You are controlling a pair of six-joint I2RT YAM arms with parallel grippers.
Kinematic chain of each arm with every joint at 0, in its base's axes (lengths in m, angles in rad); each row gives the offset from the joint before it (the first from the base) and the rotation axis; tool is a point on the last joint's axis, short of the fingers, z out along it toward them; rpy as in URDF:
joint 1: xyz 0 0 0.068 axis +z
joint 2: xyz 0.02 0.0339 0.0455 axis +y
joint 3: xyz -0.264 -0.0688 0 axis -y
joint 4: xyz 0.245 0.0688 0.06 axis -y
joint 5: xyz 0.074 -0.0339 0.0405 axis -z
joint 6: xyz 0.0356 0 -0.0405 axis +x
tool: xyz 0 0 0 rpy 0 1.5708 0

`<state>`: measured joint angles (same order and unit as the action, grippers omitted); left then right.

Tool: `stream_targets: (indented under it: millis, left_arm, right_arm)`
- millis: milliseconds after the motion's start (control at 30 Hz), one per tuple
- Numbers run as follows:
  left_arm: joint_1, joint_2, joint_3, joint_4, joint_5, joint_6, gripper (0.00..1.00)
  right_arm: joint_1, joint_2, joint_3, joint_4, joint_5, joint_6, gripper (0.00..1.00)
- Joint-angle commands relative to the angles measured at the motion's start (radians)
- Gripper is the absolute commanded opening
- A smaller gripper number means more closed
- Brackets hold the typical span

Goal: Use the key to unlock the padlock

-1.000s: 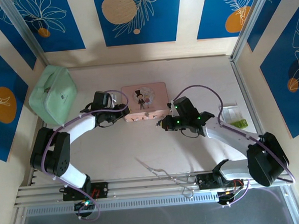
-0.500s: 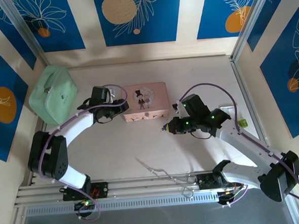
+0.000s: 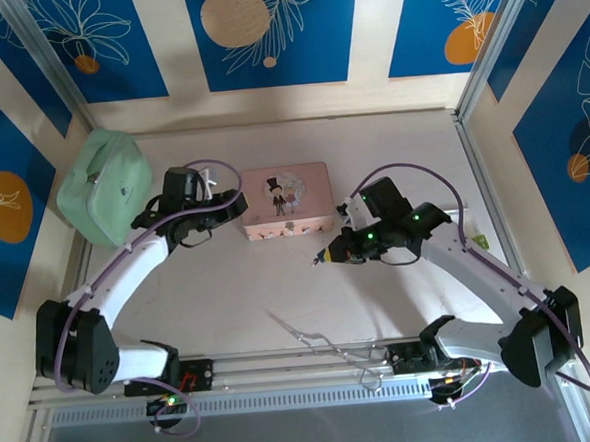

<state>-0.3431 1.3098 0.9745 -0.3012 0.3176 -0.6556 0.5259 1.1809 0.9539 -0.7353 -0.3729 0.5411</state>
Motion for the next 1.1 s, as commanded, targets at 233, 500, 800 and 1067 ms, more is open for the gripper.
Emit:
stream_targets:
  millis: [233, 500, 800, 1067]
  left_arm:
    - [-0.091, -0.045, -0.11, 0.019, 0.05, -0.004, 0.58]
    - [-0.123, -0.039, -0.137, 0.055, 0.06, -0.022, 0.58]
    - [-0.134, -0.034, -0.169, 0.088, 0.057, -0.042, 0.57]
    - [-0.155, -0.031, -0.189, 0.094, 0.052, -0.046, 0.56]
  right_arm:
    - [-0.004, 0.129, -0.007, 0.079, -0.151, -0.027, 0.0]
    - [0.033, 0.247, 0.004, 0.128, -0.168, -0.036, 0.0]
    - [0.125, 0.428, 0.03, 0.241, -0.134, 0.017, 0.0]
    - [0.22, 0.586, 0.106, 0.26, -0.077, 0.025, 0.0]
